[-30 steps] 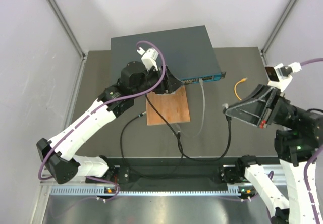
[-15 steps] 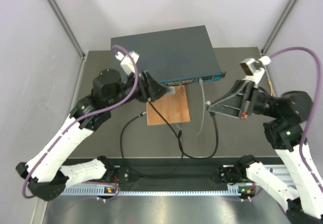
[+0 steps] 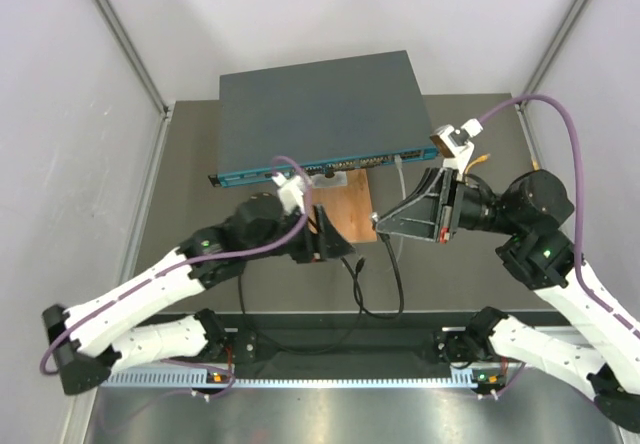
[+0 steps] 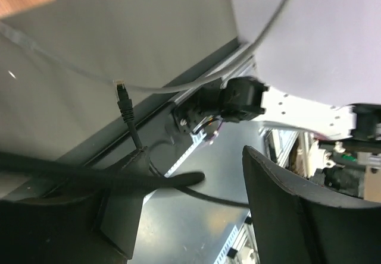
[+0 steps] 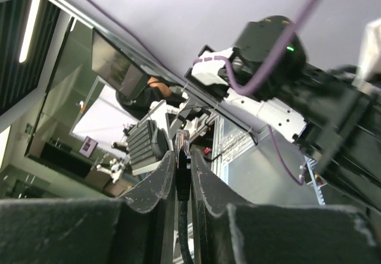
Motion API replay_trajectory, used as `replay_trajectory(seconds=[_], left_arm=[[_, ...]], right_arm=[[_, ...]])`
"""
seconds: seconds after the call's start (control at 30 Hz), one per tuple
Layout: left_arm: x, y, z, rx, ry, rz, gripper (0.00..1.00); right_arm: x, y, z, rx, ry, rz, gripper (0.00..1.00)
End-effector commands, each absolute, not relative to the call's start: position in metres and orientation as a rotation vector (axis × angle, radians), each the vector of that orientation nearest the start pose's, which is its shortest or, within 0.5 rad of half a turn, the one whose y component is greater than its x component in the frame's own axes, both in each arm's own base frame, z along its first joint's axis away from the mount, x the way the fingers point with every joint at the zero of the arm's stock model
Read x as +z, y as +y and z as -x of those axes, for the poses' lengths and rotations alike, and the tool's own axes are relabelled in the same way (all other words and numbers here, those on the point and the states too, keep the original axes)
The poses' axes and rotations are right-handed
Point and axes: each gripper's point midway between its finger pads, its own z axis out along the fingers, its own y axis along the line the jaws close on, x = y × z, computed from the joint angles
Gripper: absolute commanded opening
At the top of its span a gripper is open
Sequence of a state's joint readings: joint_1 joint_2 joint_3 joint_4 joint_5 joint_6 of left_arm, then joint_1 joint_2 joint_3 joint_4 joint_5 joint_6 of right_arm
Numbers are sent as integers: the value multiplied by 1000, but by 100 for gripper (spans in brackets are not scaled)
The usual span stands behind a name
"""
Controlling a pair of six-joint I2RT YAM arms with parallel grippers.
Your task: Pull the plug from the switch port
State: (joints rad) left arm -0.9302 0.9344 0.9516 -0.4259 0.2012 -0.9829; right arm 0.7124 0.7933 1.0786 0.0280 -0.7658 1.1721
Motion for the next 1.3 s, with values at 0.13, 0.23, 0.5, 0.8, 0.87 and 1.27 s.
replay_trajectory(seconds=[0.13,0.23,0.5,0.8,0.87,1.27], left_arm=[[268,-323,-166,-1297,2179,20,63],[263,-326,-183,-1223,2161,48,51],[256,-368,-197,-1251,2186,-36,23],[240,-350,-214,-1124,2209,14,22],[235,-341,-214,-1078,2216,19,24],[208,-305,-204,-956,2240,29,36]], right_arm=[[487,262,-49,2024,1515,504,0],[489,265,-33,2096,1491,536,0],[496,292,13,2287,1419,705,0],[514,295,24,2143,1426,759,0],[505,285,10,2009,1527,688,0],[555,158,-48,1611,1453,217,0]])
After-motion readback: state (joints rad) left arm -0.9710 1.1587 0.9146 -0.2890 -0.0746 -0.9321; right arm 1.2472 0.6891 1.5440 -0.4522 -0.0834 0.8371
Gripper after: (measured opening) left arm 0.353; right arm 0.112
